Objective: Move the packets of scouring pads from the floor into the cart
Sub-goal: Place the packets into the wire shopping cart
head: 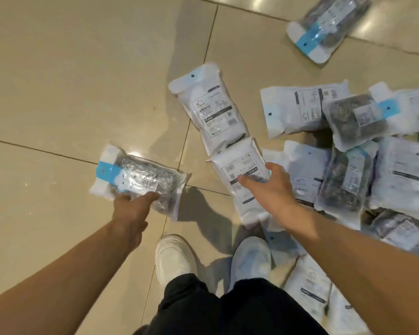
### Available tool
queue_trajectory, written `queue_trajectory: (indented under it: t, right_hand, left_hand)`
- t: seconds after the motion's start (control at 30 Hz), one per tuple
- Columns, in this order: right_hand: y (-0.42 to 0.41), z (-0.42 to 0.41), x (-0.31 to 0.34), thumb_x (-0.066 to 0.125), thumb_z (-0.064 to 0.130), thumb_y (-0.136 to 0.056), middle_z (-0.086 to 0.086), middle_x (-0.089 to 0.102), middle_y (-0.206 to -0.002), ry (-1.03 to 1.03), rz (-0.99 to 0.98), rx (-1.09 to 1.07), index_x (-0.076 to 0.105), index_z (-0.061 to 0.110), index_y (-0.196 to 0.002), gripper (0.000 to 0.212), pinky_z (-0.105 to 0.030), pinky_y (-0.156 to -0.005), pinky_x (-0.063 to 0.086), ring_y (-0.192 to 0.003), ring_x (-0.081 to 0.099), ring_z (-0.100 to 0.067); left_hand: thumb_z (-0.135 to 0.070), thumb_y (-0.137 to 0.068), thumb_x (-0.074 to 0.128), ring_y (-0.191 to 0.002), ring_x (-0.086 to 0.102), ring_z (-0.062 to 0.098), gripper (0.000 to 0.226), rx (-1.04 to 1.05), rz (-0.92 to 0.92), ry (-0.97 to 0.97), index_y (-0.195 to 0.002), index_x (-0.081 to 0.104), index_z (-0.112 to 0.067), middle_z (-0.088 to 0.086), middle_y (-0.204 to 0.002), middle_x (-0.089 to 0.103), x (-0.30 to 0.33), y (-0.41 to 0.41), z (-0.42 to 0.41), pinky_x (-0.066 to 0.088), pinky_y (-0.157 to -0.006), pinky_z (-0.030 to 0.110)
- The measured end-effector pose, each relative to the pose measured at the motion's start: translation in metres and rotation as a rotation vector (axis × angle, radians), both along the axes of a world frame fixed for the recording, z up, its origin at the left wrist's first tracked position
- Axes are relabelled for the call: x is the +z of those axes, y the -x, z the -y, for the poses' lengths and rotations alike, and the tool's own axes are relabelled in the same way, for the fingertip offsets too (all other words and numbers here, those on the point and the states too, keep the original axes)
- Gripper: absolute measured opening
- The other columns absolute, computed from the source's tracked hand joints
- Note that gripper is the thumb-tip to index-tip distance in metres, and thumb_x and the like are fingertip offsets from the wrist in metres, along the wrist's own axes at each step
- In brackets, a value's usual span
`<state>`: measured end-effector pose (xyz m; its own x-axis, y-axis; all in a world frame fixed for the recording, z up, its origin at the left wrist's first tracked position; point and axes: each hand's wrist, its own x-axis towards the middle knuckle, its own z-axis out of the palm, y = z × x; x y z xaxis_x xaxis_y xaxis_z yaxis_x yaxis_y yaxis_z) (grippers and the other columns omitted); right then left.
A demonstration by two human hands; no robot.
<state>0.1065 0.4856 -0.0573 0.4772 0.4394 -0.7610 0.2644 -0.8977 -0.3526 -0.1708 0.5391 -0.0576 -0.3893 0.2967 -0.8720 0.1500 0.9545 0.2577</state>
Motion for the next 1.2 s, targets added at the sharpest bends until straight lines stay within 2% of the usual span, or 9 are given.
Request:
queue_trajectory:
  t: [0.1,0.23,0.33,0.43,0.53,0.63,0.9,1.03,1.2]
  right_hand:
    - [0.002,-0.004,-0.043,0.088,0.048,-0.077,0.005,0.061,-0.12,-0.028,0.07,-0.003,0.056,0.017,-0.136,0.074,-0.029,-0.082,0.047,-0.106,0.057,-0.014]
    - [0.007,-0.001,-0.079,0.087,0.062,-0.061,-0.004,0.069,-0.122,-0.006,0.194,-0.01,0.056,0.022,-0.12,0.078,-0.048,-0.091,0.06,-0.114,0.067,-0.03]
    - [0.005,-0.004,-0.088,0.085,0.065,-0.06,-0.008,0.065,-0.13,0.069,0.235,0.026,0.05,0.02,-0.134,0.093,-0.052,-0.1,0.056,-0.122,0.062,-0.035]
    - [0.001,-0.007,-0.093,0.082,0.07,-0.063,-0.011,0.062,-0.135,0.141,0.241,0.069,0.05,0.016,-0.138,0.098,-0.051,-0.105,0.051,-0.127,0.057,-0.036]
    - [-0.002,-0.007,-0.091,0.077,0.077,-0.066,-0.011,0.063,-0.136,0.207,0.213,0.138,0.055,0.015,-0.135,0.095,-0.046,-0.103,0.051,-0.126,0.059,-0.036]
    - [-0.001,-0.004,-0.082,0.071,0.077,-0.077,-0.008,0.066,-0.133,0.237,0.172,0.224,0.058,0.017,-0.131,0.081,-0.045,-0.101,0.05,-0.124,0.062,-0.035]
    - [0.011,0.023,0.036,0.071,0.067,-0.086,-0.004,0.071,-0.127,0.141,-0.063,0.046,0.064,0.02,-0.13,0.065,-0.039,-0.093,0.055,-0.114,0.067,-0.031]
    - [-0.006,0.042,0.169,0.073,0.065,-0.083,0.0,0.072,-0.124,0.076,-0.069,-0.193,0.066,0.02,-0.13,0.066,-0.041,-0.102,0.054,-0.118,0.068,-0.029]
    - [-0.017,0.06,0.381,0.076,0.055,-0.09,0.0,0.062,-0.145,-0.023,-0.077,-0.312,0.051,0.02,-0.149,0.074,-0.046,-0.114,0.048,-0.133,0.059,-0.029]
  left_hand:
    - [-0.034,-0.08,0.088,-0.136,0.047,0.026,0.092,0.167,-0.014,0.081,-0.156,0.038,-0.021,0.006,-0.154,0.049,-0.053,0.009,-0.003,0.048,-0.107,0.048]
    - [-0.047,-0.053,0.098,-0.116,0.061,0.025,0.104,0.301,0.016,0.064,-0.142,0.05,-0.025,0.004,-0.138,0.065,-0.108,0.027,-0.007,0.053,-0.084,0.042]
    - [-0.053,-0.039,0.101,-0.119,0.06,0.031,0.119,0.405,-0.137,0.035,-0.14,0.045,-0.023,0.005,-0.133,0.062,-0.119,0.024,-0.004,0.055,-0.094,0.053]
    - [-0.045,-0.059,0.1,-0.108,0.061,0.028,0.11,0.423,-0.203,-0.021,-0.144,0.037,-0.019,0.005,-0.123,0.057,-0.116,0.012,-0.002,0.059,-0.094,0.049]
    - [-0.043,-0.058,0.101,-0.1,0.072,0.026,0.099,0.456,-0.079,-0.015,-0.138,0.049,-0.018,0.007,-0.124,0.071,-0.118,0.014,0.001,0.064,-0.068,0.044]
    - [-0.027,-0.081,0.089,-0.103,0.074,0.025,0.064,0.426,0.064,-0.018,-0.136,0.058,-0.019,0.007,-0.121,0.074,-0.105,0.011,0.004,0.064,-0.08,0.045]
    - [-0.014,-0.092,0.078,-0.091,0.072,0.02,0.033,0.285,0.254,0.027,-0.124,0.069,-0.015,0.004,-0.104,0.078,0.032,-0.021,0.014,0.06,-0.097,0.047]
    - [-0.007,-0.09,0.078,-0.086,0.077,0.022,0.031,0.072,0.327,-0.063,-0.119,0.072,-0.014,0.005,-0.105,0.081,0.165,-0.031,0.016,0.063,-0.078,0.037]
    - [-0.003,-0.085,0.079,-0.108,0.075,0.038,0.046,-0.321,0.564,-0.14,-0.129,0.068,-0.007,0.015,-0.118,0.078,0.375,-0.036,0.014,0.059,-0.098,0.05]
